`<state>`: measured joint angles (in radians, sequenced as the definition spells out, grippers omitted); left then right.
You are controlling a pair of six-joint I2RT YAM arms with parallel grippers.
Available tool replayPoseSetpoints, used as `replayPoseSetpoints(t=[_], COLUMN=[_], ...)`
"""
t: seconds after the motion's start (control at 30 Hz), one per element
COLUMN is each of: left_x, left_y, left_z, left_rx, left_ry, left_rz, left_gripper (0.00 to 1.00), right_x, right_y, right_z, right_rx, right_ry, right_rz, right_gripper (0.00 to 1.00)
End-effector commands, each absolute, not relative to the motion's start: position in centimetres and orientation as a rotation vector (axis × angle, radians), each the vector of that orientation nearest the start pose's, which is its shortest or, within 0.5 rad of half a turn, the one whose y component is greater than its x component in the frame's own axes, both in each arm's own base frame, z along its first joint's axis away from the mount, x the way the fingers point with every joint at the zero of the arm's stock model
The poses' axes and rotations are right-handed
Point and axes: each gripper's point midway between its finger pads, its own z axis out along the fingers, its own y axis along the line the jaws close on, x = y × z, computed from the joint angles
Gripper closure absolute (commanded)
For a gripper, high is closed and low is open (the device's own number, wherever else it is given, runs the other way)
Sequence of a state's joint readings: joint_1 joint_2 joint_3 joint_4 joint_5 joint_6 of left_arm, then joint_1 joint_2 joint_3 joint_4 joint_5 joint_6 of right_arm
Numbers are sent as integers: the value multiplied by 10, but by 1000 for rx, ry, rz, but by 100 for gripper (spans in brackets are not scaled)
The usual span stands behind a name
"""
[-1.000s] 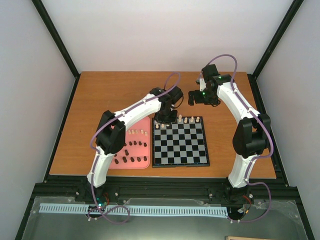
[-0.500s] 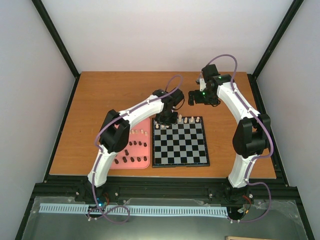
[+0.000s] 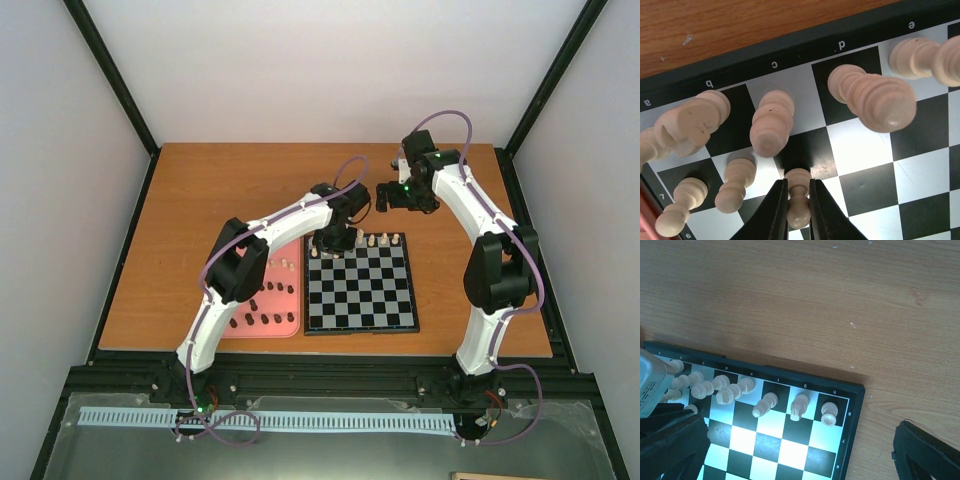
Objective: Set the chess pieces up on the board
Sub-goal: Place the chess piece on the chessboard.
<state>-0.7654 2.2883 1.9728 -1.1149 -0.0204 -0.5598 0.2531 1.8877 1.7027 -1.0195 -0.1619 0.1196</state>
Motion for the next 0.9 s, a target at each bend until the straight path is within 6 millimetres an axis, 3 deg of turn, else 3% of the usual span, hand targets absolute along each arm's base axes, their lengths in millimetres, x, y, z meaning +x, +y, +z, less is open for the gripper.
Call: replayPoseSetpoints(t=[0.0,0.6,0.87], left_x=[360,363,364], left_y=[-340,-343,-344], left_z=[60,54,52], left_rx=[336,344,347], left_ry=[2941,2942,2938], left_rz=[-129,-130,-127], left_gripper=[93,91,80], right_x=[425,425,424], right_y=[136,137,137], right_z=[148,147,145], right_rx=[-224,-228,-229], right_ry=[2785,2789,2793], right_rz=[318,326,332], right_gripper=[0,0,0])
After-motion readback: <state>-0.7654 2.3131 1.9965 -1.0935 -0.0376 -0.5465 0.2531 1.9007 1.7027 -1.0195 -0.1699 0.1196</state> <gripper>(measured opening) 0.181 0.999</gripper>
